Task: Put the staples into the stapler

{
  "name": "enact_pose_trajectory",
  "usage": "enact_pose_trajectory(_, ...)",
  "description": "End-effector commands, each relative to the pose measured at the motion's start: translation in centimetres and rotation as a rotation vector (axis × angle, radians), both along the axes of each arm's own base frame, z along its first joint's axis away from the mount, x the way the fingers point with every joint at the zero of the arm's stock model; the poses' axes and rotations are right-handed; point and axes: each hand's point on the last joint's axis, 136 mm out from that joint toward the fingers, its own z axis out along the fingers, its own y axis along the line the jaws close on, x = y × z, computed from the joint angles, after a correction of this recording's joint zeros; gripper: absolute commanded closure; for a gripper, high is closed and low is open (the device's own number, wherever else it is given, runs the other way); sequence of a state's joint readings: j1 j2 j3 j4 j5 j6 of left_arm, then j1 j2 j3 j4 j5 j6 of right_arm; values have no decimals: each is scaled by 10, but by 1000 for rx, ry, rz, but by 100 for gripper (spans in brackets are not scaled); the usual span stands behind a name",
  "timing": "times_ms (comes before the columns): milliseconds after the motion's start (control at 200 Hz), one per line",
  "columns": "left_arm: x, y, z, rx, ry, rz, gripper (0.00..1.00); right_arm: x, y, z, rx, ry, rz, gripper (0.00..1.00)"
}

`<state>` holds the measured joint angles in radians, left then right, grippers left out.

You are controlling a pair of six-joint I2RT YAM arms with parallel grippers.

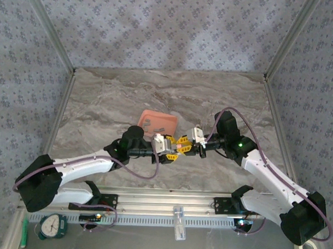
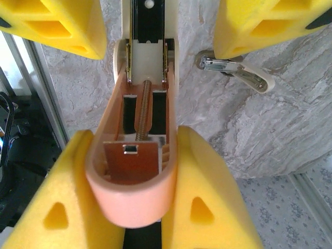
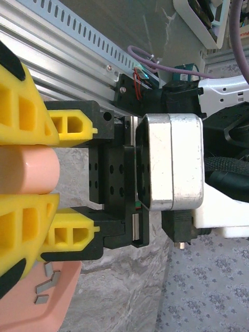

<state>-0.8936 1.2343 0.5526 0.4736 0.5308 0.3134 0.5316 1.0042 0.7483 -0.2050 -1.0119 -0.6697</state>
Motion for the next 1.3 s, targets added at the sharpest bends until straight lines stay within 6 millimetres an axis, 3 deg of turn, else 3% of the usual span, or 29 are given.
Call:
enact_pose_trajectory(0,-5,-11,18,-46,-10,-52,44,-5,2,6,22,-4,38,99)
enact_pose_trajectory(225,-6,-16,20,-53,-1,-66,51,-6,2,6,25,-6,39,99)
enact_pose_trajectory(520,4,-12,15,-26,33,6,78,-3,-2,7,38,-8,15,97)
enact_pose_trajectory(955,-4,-3,17,-45,28,3,88,14,-21,3,114,49,-91,88)
enact_pose_trajectory(1154,10,-1,17,-10,83,95,91,24,-23,1,132,100,-166,65)
enact_pose_trajectory(1294,26,-1,20,23,176,202,92,41,-29,3,165,161,-309,47)
